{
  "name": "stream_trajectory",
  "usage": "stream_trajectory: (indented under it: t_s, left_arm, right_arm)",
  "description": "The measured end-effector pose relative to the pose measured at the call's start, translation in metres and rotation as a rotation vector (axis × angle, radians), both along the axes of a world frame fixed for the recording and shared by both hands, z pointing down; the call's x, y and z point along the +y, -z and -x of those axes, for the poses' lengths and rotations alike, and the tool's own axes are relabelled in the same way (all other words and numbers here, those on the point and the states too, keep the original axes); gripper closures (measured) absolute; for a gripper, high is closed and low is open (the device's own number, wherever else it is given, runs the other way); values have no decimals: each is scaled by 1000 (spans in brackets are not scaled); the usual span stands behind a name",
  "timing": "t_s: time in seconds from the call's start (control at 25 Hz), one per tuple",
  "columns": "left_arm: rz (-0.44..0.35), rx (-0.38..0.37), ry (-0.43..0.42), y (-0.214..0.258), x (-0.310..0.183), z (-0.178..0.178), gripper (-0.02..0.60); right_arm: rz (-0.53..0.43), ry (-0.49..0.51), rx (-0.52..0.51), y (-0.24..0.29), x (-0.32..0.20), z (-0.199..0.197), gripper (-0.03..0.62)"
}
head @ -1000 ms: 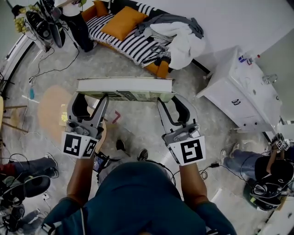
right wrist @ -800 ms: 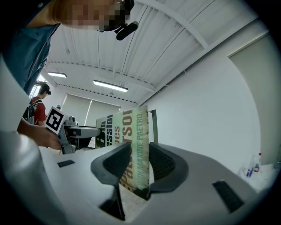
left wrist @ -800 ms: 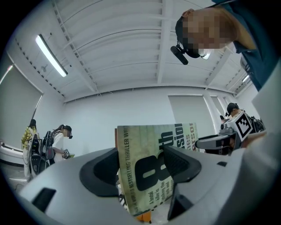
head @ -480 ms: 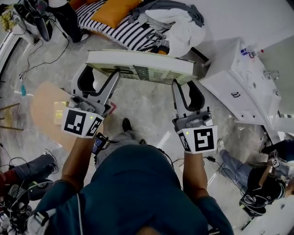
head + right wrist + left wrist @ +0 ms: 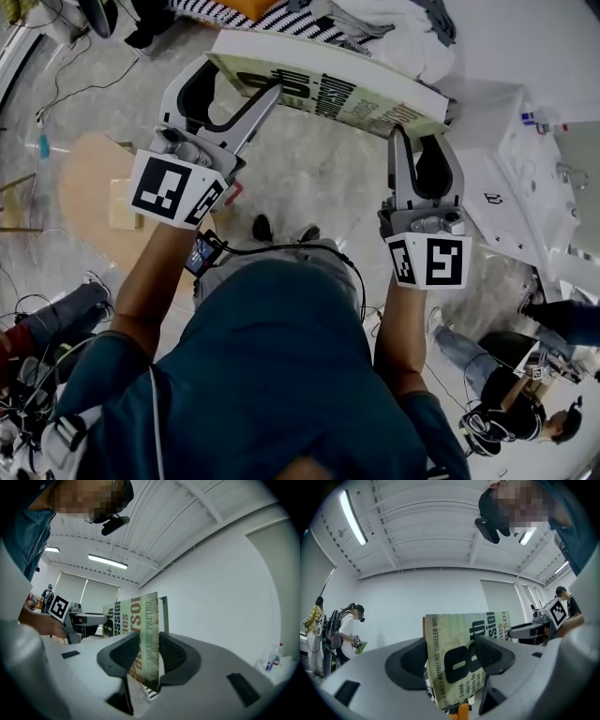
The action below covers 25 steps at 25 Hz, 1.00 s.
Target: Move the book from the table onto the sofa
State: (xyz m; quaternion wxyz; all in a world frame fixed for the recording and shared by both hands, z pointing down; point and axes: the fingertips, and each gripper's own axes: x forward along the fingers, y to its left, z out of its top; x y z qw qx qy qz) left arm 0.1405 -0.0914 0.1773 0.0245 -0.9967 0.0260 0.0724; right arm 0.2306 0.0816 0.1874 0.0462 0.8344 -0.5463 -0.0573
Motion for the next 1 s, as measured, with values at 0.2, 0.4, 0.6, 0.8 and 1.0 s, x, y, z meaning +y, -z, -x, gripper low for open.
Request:
stream_trajectory:
  t_s: [0.2,0.4,0.6,0.8,1.0]
  left_arm:
    - [-10,8,27,-5,-4,-10,281]
    - [8,-42,61,-9,-25,-111,279]
    - [19,-53,104,-13,-44,-164,279]
    - [26,-74,150,-17,-46,-203,279]
    - [35,-102,179,-26,-59,-227,279]
  right_arm:
    - [-14,26,8,-7,-7,-15,453]
    - [1,59,-41,-14,-31,-119,454]
    - [-8,101,-36,-15,-54,-179,454]
    - [-5,147,-45,-19,-61,-225,454]
    - [-6,172,-68,-30,-77,-252,454]
